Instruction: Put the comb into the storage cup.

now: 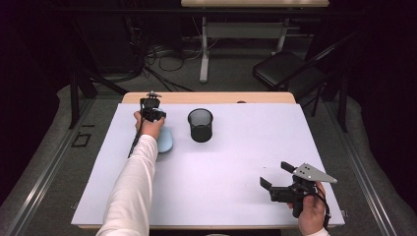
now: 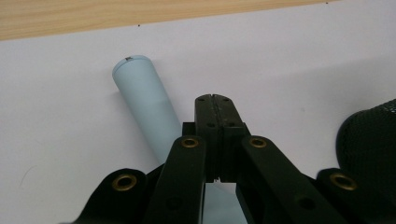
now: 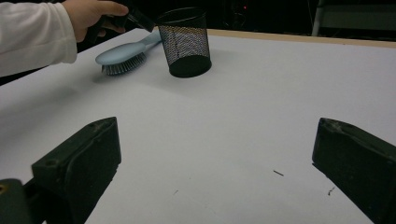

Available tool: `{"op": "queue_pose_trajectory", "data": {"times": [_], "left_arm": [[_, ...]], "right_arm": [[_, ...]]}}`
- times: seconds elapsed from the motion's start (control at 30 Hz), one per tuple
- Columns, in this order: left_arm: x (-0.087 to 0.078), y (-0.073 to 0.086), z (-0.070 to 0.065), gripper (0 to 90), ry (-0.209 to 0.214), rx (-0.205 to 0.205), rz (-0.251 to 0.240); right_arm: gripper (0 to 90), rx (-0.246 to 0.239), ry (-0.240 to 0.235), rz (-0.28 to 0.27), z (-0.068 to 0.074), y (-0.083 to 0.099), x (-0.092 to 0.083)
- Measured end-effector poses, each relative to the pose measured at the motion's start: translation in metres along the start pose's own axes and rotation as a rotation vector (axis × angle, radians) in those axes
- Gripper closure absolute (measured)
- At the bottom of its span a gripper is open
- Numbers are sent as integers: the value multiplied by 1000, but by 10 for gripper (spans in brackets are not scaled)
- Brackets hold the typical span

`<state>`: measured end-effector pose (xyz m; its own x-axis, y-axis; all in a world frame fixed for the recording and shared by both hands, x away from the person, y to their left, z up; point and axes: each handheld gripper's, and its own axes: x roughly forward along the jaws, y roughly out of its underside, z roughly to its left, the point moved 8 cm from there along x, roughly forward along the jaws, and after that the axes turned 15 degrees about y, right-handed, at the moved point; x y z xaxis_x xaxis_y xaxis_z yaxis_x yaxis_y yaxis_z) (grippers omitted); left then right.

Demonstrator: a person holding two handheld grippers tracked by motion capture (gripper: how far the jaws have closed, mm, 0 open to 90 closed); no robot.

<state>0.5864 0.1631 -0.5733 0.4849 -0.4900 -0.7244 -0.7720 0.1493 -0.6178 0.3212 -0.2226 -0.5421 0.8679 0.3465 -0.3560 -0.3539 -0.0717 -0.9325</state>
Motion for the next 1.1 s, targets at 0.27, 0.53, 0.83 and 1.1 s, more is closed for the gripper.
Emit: {"op": "queue_pose_trajectory", "data": {"times": [0.27,0.53,0.83,1.1], "left_arm": [[9,4,4,900,-6,-11,27],[17,8,6,900,-26,-7,59],[21,9,9,900,-33,-15,70],[16,10,19,900,-72,-33,90]], "right_arm": [[9,39,-41,11,-2,1,0],[9,38,-39,12,-3,2,1],[10,42,-38,15,-3,3,2],[10,42,-43,21,-3,3,1]]}}
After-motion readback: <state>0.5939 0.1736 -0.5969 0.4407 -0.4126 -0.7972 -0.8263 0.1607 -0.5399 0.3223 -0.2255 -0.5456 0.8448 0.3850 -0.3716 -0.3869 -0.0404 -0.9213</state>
